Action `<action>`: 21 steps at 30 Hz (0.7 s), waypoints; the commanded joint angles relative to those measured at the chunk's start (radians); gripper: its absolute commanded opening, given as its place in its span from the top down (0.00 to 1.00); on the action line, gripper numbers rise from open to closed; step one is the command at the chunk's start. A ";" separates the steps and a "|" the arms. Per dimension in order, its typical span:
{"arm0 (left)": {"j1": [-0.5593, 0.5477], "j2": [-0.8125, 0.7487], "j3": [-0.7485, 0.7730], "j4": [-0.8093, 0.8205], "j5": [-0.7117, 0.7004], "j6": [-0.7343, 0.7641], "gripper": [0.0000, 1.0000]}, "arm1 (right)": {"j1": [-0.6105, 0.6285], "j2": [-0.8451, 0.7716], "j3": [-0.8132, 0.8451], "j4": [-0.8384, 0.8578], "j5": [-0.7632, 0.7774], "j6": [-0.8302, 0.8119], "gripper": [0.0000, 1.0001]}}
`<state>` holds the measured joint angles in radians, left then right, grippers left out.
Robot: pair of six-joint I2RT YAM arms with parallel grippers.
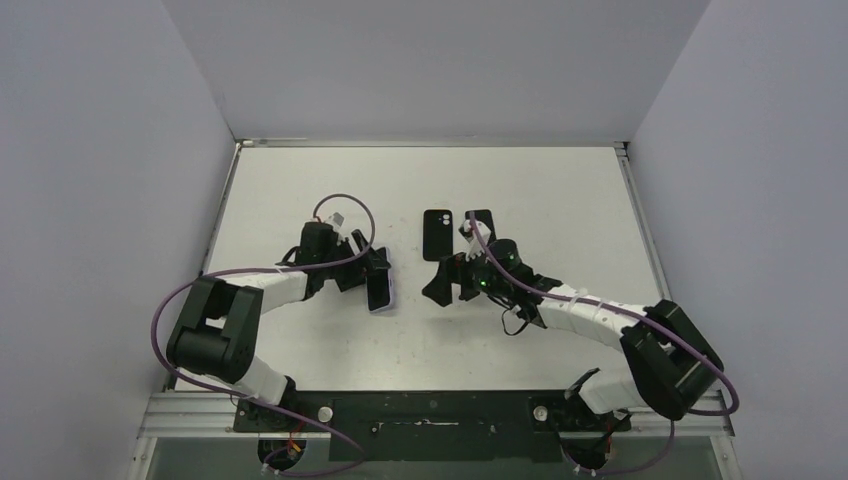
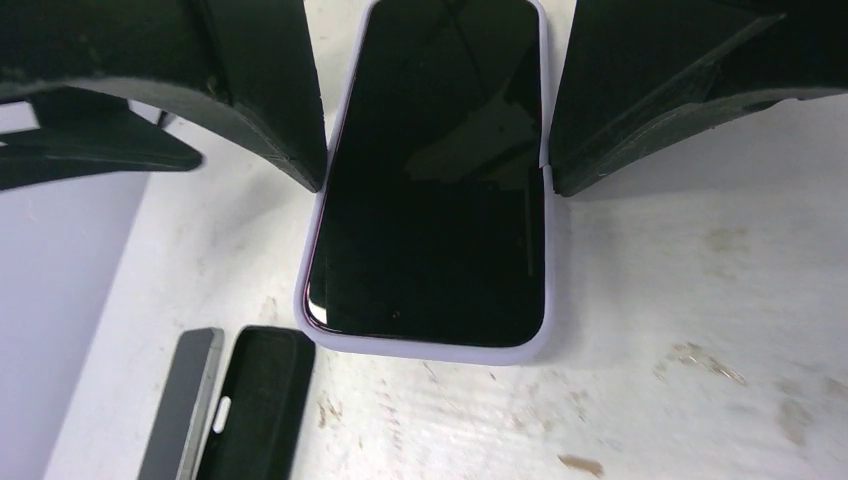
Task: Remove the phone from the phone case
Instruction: Pick up the phone at the center of the board, then adjust the phone.
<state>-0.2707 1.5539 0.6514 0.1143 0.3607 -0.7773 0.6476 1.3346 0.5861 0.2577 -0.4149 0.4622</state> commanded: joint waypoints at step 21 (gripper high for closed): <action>-0.078 0.036 -0.177 0.282 0.101 -0.280 0.85 | 0.147 0.496 0.228 0.335 -0.131 0.212 0.49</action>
<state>-0.3397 1.5730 0.5053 0.4168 0.4614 -1.0492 0.7872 1.8153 0.7788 0.4812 -0.4797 0.6506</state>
